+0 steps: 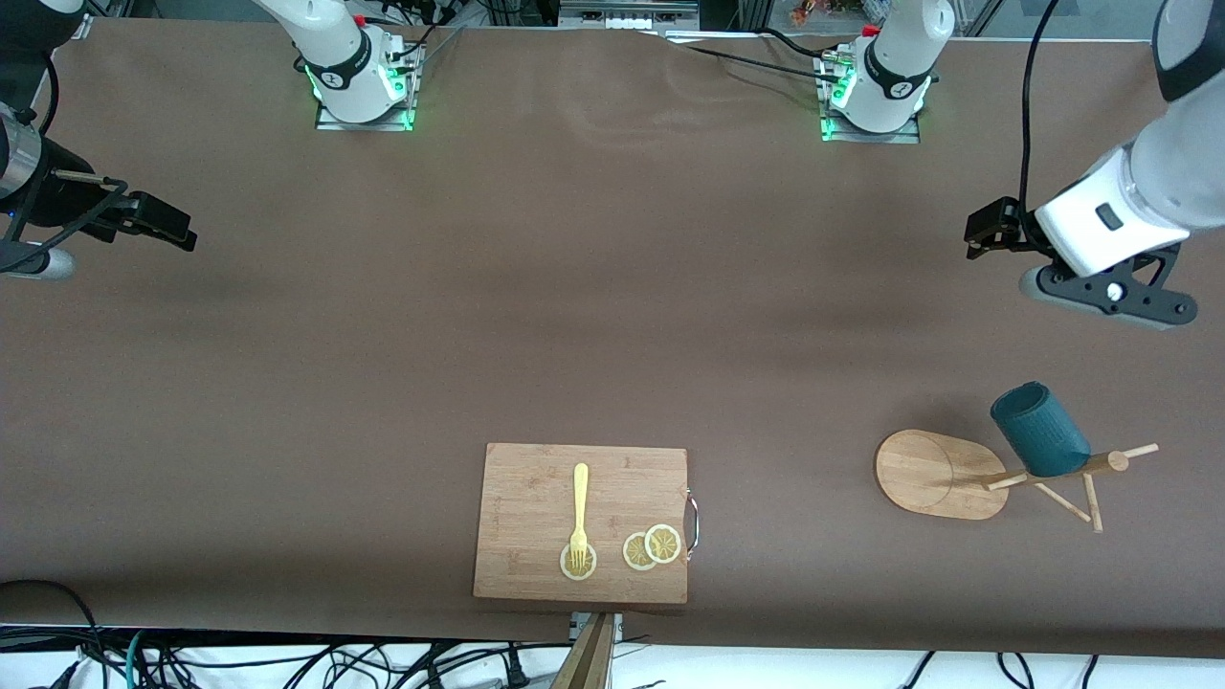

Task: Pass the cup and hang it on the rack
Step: 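Open the left gripper and withdraw it from the mug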

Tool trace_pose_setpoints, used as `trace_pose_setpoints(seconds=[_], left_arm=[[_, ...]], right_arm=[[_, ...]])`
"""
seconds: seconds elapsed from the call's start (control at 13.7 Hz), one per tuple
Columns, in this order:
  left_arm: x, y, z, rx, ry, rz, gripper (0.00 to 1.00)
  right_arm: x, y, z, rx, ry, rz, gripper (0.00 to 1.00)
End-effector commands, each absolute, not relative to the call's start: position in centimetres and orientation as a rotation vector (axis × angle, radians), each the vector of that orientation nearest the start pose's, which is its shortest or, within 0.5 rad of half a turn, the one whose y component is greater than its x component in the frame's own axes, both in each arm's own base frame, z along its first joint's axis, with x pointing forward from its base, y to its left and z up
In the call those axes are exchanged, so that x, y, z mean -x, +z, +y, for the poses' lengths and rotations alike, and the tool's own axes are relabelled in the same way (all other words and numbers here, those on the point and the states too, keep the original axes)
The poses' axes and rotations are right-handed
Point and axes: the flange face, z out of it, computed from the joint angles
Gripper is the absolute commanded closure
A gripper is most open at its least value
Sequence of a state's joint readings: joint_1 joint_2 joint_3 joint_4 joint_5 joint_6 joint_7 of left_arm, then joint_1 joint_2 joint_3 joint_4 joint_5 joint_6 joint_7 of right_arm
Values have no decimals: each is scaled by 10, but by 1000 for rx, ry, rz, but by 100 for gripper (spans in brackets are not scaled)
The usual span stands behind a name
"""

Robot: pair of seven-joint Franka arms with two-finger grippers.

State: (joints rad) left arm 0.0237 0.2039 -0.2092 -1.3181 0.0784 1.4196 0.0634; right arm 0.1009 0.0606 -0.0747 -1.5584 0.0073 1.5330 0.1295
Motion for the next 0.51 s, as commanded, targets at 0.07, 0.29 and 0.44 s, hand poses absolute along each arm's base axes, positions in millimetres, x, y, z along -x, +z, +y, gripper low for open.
trace_pose_setpoints(seconds=[0.07, 0.29, 0.44], left_arm=[[-551, 613, -59, 3063, -87, 288, 0], [-558, 595, -53, 3177, -29, 247, 0], [-558, 595, -51, 3175, -29, 235, 0]], right_arm=[[-569, 597, 17, 3134, 128, 147, 0], [-569, 597, 17, 3135, 125, 147, 0], [-569, 597, 17, 3135, 125, 147, 0]])
